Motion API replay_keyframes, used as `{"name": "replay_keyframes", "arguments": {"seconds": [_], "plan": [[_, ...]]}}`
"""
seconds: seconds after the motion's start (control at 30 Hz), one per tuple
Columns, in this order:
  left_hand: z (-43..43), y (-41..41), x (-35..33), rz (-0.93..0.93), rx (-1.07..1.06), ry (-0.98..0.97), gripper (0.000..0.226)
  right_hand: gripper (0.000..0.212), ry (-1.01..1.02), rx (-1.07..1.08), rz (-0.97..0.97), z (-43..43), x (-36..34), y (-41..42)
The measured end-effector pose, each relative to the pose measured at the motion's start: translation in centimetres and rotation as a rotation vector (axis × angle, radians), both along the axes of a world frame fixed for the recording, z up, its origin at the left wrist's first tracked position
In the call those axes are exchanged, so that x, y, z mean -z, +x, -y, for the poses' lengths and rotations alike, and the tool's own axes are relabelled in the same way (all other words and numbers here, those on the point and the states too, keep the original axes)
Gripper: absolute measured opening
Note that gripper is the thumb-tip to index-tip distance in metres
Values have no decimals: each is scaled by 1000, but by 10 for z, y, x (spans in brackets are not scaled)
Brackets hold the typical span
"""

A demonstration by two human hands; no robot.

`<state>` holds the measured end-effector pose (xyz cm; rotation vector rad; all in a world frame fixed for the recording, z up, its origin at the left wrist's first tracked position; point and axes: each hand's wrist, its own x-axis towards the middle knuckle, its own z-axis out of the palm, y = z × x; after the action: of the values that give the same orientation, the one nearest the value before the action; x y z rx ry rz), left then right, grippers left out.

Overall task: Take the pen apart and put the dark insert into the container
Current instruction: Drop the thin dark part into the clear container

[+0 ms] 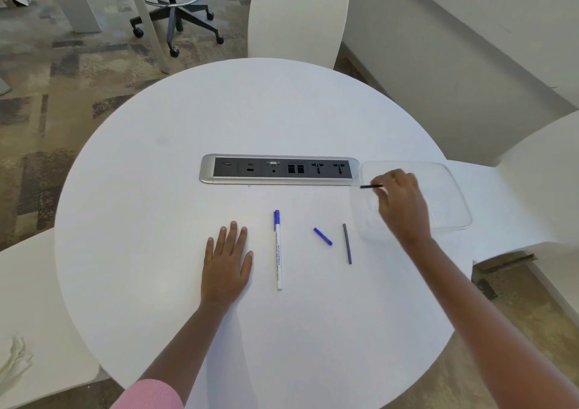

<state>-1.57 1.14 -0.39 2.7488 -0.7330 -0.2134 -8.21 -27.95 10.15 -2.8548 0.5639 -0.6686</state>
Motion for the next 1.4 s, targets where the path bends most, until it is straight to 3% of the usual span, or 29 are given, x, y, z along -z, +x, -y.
{"name": "replay_keyframes", "arguments": {"seconds": [0.17,0.43,0.73,0.87,1.2,1.4], "plan": [[4,-1,-2,-1,-17,-8,58,10,30,153,-187,53,8,-6],[17,-3,-2,-17,-49,-15,61,23,84,181,-579,90,34,-7],[20,-3,-2,-31,-64,-11,65,28,116,195,-713,93,39,-3],[20,-3,-1,-27,-69,-17,68,27,169,209,-646,94,35,-3],[18,-4,-6,-45,-44,-14,65,15,313,108,5,32,-6,-7],[14,-2,-3,-41,-16,-15,64,15,527,8,-31,-49,10,0]]}}
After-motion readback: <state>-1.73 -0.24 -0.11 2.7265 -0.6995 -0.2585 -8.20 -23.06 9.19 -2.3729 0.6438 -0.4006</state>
